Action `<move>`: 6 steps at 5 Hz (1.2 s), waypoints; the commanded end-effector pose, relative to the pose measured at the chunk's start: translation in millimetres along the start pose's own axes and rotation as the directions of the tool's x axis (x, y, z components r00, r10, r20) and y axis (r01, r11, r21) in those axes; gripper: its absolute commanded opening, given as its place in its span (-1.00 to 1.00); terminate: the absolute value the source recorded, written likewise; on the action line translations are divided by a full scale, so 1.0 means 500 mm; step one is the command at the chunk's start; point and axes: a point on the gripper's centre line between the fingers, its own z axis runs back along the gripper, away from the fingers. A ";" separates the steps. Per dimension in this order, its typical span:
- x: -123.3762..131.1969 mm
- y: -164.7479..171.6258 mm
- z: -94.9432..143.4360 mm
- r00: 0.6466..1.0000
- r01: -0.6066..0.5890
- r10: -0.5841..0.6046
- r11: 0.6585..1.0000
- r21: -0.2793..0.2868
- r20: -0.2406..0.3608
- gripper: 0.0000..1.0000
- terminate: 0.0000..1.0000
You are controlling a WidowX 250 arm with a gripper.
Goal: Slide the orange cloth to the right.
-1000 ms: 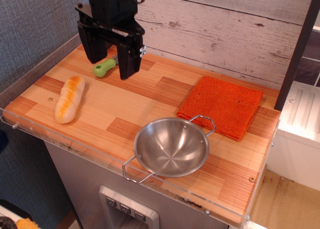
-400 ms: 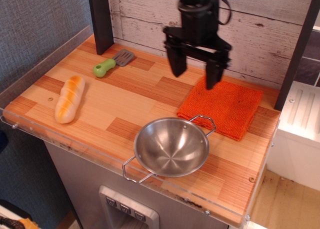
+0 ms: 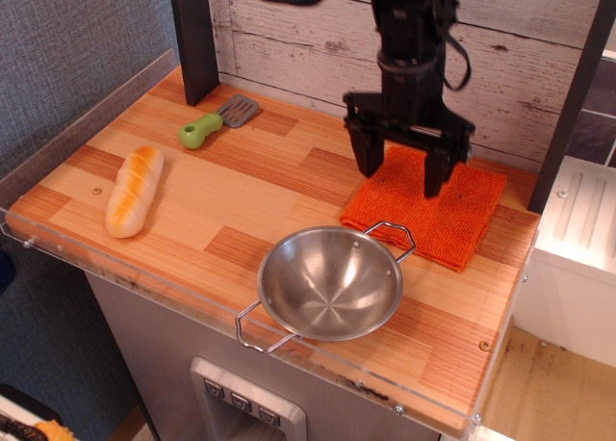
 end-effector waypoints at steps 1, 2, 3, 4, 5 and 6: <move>0.002 -0.022 -0.030 0.996 0.086 -0.086 0.992 0.095 -0.002 1.00 -1.00; -0.015 -0.004 -0.059 0.995 0.093 -0.088 0.987 0.131 -0.047 1.00 -1.00; -0.027 0.035 -0.062 0.997 0.046 -0.038 0.988 0.144 -0.060 1.00 -1.00; -0.030 0.099 -0.050 0.999 -0.012 0.020 0.988 0.153 -0.051 1.00 -1.00; -0.031 0.170 -0.040 0.997 -0.028 0.040 0.983 0.179 -0.064 1.00 -1.00; -0.028 0.235 -0.026 0.997 -0.015 0.031 0.976 0.218 -0.070 1.00 -1.00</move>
